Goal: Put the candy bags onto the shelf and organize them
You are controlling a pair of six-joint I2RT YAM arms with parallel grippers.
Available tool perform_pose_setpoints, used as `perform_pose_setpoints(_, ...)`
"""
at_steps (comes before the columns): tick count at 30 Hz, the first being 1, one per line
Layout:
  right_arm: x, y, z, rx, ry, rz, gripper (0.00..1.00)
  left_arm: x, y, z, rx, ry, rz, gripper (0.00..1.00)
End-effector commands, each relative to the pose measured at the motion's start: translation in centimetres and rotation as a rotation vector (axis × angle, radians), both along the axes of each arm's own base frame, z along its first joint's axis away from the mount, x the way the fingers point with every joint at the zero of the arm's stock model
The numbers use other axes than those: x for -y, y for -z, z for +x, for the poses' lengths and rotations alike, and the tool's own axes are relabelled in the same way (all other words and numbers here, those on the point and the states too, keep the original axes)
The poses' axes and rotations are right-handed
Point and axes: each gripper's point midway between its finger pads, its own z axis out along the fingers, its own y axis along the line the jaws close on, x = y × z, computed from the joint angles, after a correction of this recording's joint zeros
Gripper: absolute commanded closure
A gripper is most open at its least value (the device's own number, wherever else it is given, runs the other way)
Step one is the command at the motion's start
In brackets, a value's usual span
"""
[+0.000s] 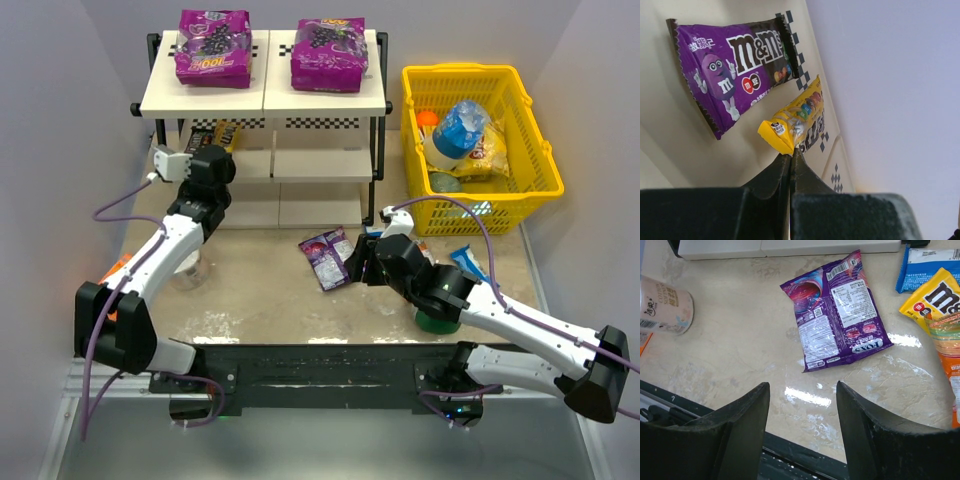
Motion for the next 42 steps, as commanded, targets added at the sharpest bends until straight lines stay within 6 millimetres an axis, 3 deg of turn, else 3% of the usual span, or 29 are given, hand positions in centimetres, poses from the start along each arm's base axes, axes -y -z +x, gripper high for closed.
perform_pose_setpoints(1, 0.8, -0.8, 0.5, 0.028, 0.042, -0.004, 0.4, -0.6, -0.2, 0.8, 0.034, -0.03, -0.05, 1.0)
perform_pose_setpoints(4, 0.8, -0.8, 0.5, 0.031, 0.044, -0.003, 0.4, -0.6, 0.2, 0.8, 0.037, -0.03, -0.059, 1.0)
perform_pose_setpoints(7, 0.8, -0.8, 0.5, 0.029, 0.043, -0.003, 0.4, -0.3, 0.0, 0.9, 0.041, -0.019, -0.061, 0.93)
perform_pose_setpoints(10, 0.8, -0.9, 0.5, 0.031, 0.042, -0.002, 0.4, -0.3, -0.3, 0.8, 0.048, -0.011, -0.059, 0.78)
perform_pose_setpoints(14, 1.0, -1.0, 0.5, 0.034, 0.049, -0.004, 0.4, -0.4, -1.7, 0.2, 0.069, -0.002, -0.042, 0.5)
perform_pose_setpoints(18, 1.2, -1.3, 0.6, 0.043, 0.057, 0.001, 0.39, -0.5, -2.5, -0.5, 0.077, 0.01, -0.034, 0.36)
perform_pose_setpoints(27, 1.1, -2.4, 0.7, 0.053, 0.058, 0.009, 0.38, 0.8, -5.6, -2.9, 0.098, 0.143, 0.038, 0.29)
perform_pose_setpoints(31, 1.3, -2.9, 0.8, 0.06, 0.058, 0.004, 0.36, 1.7, -5.5, -4.8, 0.046, 0.253, 0.136, 0.27)
perform_pose_setpoints(36, 1.1, -3.7, 0.9, 0.073, 0.055, 0.014, 0.32, 2.1, -7.2, -6.7, 0.056, 0.35, 0.283, 0.26)
perform_pose_setpoints(42, 0.7, -4.2, 0.9, 0.076, 0.04, 0.028, 0.32, 1.3, -8.3, -7.5, 0.057, 0.348, 0.383, 0.36)
